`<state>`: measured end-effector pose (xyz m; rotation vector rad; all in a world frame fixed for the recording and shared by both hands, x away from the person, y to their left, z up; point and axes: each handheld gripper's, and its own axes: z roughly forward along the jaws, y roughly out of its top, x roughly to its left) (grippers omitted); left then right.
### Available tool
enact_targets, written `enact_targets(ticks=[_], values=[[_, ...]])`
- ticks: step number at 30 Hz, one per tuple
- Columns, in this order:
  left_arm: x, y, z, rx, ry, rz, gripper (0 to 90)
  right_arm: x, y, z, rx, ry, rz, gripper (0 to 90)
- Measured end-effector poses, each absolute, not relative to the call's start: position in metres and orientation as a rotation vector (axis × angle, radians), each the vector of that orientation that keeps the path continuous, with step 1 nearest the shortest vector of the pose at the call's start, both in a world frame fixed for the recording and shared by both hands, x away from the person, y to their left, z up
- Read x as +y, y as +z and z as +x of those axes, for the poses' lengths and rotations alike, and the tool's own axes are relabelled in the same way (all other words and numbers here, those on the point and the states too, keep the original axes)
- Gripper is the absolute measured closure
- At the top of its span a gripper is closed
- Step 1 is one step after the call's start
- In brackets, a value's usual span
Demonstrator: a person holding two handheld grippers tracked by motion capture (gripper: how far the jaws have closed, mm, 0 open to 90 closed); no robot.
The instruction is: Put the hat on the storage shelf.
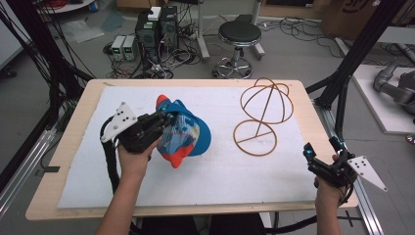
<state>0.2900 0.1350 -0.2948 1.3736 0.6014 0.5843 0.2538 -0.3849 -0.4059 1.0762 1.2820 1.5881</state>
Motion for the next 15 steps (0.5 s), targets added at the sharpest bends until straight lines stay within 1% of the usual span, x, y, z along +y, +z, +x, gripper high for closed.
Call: enact_targets(ticks=[10,15], values=[[0.12,-0.263,0.301,0.606,0.637,1.294,88.9,-0.382,-0.406,0.254,1.287,1.59,1.074,4.1],[0.113,-0.252,0.304,0.61,0.661,1.283,88.9,-0.38,-0.407,0.254,1.297,1.587,1.072,4.1]])
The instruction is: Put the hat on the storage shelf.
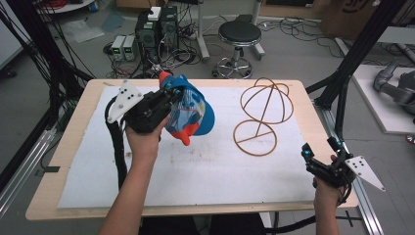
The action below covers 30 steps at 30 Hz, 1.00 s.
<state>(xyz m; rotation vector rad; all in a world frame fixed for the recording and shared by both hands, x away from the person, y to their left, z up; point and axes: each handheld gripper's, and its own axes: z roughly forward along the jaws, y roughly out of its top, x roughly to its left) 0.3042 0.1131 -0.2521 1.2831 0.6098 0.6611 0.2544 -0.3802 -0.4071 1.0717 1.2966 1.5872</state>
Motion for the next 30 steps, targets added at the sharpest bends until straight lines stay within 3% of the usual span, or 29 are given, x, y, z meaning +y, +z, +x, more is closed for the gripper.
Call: enact_targets(ticks=[30], values=[[0.027,-0.172,0.33,0.555,0.696,1.152,89.0,-0.387,-0.409,0.244,1.302,1.568,1.069,4.1]])
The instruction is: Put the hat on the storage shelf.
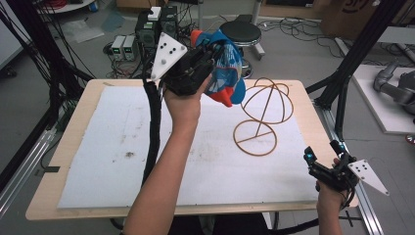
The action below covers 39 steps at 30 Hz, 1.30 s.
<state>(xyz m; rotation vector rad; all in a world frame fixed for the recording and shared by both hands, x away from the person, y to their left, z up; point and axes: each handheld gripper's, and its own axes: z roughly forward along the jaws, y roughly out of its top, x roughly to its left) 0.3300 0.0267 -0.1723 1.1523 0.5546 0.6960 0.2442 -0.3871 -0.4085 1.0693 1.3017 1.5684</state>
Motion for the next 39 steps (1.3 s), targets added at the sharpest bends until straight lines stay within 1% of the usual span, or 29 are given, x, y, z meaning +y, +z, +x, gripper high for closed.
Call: enact_targets(ticks=[5,20,29,39], values=[[0.015,-0.166,0.334,0.547,0.69,1.136,88.9,-0.388,-0.408,0.24,1.31,1.563,1.059,4.1],[-0.034,-0.158,0.361,0.51,0.612,1.102,89.0,-0.387,-0.408,0.235,1.331,1.563,1.044,4.1],[-0.065,-0.173,0.375,0.516,0.598,1.157,88.9,-0.387,-0.407,0.23,1.342,1.564,1.038,4.1],[-0.071,-0.192,0.383,0.543,0.582,1.207,88.9,-0.391,-0.406,0.226,1.333,1.562,1.041,4.1]])
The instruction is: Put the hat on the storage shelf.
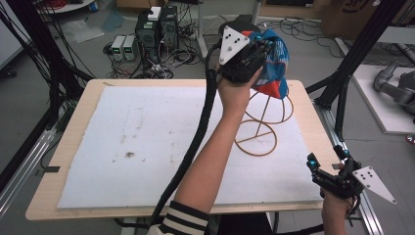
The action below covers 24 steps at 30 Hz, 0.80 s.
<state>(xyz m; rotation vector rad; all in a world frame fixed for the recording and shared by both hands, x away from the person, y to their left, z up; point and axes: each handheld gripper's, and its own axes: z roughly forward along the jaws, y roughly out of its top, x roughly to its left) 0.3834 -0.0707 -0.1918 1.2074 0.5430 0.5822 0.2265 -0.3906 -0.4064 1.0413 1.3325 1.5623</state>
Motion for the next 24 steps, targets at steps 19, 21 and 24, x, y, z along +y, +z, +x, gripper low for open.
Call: enact_targets(ticks=[19,21,24], values=[[-0.07,-0.246,0.397,0.59,0.559,1.291,88.2,-0.39,-0.406,0.227,1.336,1.552,1.029,4.1],[-0.07,-0.25,0.398,0.593,0.56,1.301,88.0,-0.391,-0.407,0.226,1.332,1.555,1.042,4.1],[-0.071,-0.255,0.399,0.596,0.564,1.316,86.9,-0.392,-0.407,0.227,1.335,1.553,1.037,4.1]])
